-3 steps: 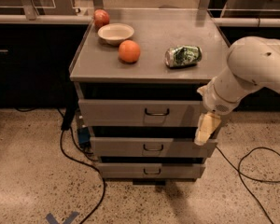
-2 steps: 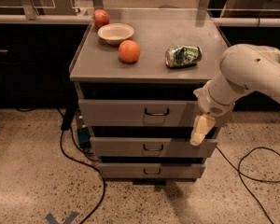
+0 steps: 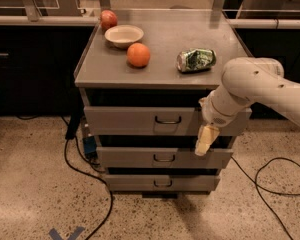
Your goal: Open top drawer
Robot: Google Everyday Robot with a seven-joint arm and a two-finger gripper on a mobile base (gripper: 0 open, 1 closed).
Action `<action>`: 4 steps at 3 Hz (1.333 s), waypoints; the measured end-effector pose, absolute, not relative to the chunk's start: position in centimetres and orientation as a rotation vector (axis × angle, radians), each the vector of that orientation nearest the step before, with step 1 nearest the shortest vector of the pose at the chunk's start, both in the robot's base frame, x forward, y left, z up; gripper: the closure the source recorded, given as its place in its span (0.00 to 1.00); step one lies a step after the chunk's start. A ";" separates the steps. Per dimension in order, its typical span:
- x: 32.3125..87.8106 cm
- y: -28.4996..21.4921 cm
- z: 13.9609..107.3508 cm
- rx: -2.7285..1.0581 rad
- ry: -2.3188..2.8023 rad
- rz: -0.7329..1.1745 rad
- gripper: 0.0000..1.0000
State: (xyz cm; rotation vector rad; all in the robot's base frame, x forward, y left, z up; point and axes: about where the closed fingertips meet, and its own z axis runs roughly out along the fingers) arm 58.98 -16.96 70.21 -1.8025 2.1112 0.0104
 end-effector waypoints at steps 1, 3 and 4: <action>60.3 -16.9 68.7 -1.820 2.118 0.005 0.00; 62.3 -17.9 66.5 -1.900 2.138 -0.019 0.00; 62.5 -19.6 65.2 -1.933 2.200 0.020 0.00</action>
Offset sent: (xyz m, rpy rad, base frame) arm 0.0362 -0.0035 -0.0402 -0.0834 0.0277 0.0393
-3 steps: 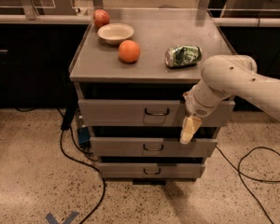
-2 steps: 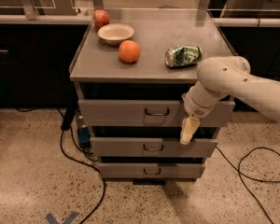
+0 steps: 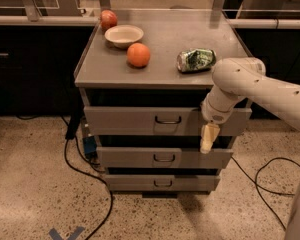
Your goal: Open top drawer
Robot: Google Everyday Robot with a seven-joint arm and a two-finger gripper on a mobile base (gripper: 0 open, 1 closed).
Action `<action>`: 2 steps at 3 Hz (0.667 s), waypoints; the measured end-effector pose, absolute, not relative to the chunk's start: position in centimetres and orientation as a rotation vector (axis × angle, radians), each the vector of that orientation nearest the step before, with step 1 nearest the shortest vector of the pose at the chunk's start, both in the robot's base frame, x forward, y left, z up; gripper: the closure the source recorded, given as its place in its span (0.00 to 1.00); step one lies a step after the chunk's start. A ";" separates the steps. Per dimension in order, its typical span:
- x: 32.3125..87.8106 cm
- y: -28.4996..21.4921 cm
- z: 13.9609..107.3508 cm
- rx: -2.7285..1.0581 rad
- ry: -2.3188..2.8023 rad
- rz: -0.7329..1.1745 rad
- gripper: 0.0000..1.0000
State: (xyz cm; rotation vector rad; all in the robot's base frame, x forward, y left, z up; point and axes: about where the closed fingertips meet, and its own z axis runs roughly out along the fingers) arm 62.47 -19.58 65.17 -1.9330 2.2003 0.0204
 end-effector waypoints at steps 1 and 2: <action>61.6 -19.6 65.4 -1.932 2.206 0.031 0.00; 56.7 -19.6 67.9 -1.931 2.210 0.089 0.00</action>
Offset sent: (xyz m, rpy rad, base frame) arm -0.0681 -0.0015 0.0363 0.0496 0.0352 -0.0029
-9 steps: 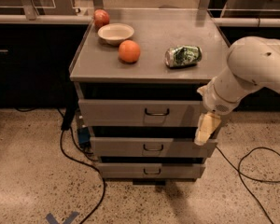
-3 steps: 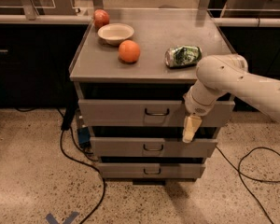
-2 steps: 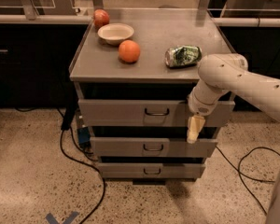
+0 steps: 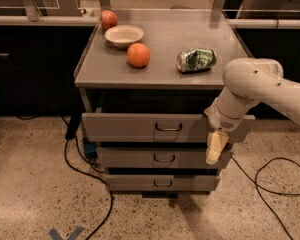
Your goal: Open top drawer
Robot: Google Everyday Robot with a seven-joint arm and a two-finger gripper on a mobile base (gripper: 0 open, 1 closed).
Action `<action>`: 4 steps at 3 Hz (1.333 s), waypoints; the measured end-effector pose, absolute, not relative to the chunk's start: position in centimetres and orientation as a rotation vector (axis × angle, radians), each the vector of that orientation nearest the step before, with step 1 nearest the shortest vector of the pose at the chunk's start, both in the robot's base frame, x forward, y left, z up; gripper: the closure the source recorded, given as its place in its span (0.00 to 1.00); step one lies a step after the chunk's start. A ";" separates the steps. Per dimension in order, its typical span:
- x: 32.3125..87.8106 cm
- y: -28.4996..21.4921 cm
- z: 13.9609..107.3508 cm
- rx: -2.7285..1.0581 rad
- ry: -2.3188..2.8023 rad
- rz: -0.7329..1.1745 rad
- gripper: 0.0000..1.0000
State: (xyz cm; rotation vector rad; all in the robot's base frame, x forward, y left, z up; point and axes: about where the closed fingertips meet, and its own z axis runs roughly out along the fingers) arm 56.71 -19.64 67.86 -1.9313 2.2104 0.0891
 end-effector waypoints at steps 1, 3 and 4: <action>56.7 -19.6 67.9 -1.931 2.210 0.089 0.00; 58.8 -18.5 64.3 -2.018 2.222 0.173 0.00; 58.0 -18.7 64.5 -2.013 2.251 0.215 0.00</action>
Offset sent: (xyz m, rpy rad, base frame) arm 0.0328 0.0141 -0.0400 -0.0139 0.0959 0.0620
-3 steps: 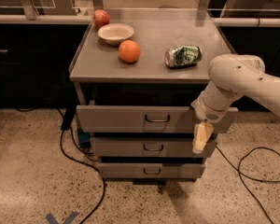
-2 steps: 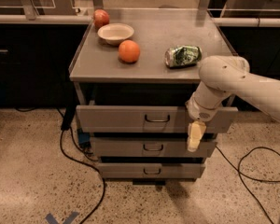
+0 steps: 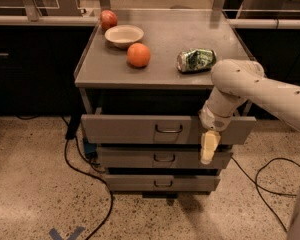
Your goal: Open top drawer
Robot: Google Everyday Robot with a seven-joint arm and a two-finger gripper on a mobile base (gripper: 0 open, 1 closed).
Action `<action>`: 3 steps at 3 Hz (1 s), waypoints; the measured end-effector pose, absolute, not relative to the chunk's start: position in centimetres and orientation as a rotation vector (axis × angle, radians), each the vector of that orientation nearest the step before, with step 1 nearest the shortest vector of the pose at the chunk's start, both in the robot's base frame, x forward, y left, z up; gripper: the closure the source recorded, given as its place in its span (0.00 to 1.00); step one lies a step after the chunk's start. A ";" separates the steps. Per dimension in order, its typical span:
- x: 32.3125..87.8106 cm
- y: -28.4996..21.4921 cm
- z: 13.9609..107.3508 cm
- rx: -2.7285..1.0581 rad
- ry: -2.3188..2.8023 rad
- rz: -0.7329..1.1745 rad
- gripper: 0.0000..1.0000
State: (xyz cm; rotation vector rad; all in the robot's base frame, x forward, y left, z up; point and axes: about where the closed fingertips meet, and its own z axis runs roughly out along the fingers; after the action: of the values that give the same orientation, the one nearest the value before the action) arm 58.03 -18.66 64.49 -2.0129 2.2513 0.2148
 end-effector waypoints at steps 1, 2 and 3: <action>57.5 -18.7 64.6 -2.010 2.266 0.235 0.00; 52.7 -19.2 66.0 -2.009 2.365 0.365 0.00; 52.7 -19.2 66.0 -2.009 2.365 0.365 0.00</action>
Offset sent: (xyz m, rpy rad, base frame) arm -0.1187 -0.0115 0.0414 0.0036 0.3057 -0.0741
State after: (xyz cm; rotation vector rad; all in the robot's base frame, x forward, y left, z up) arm 52.70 -19.23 66.04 -2.0090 2.3645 0.3654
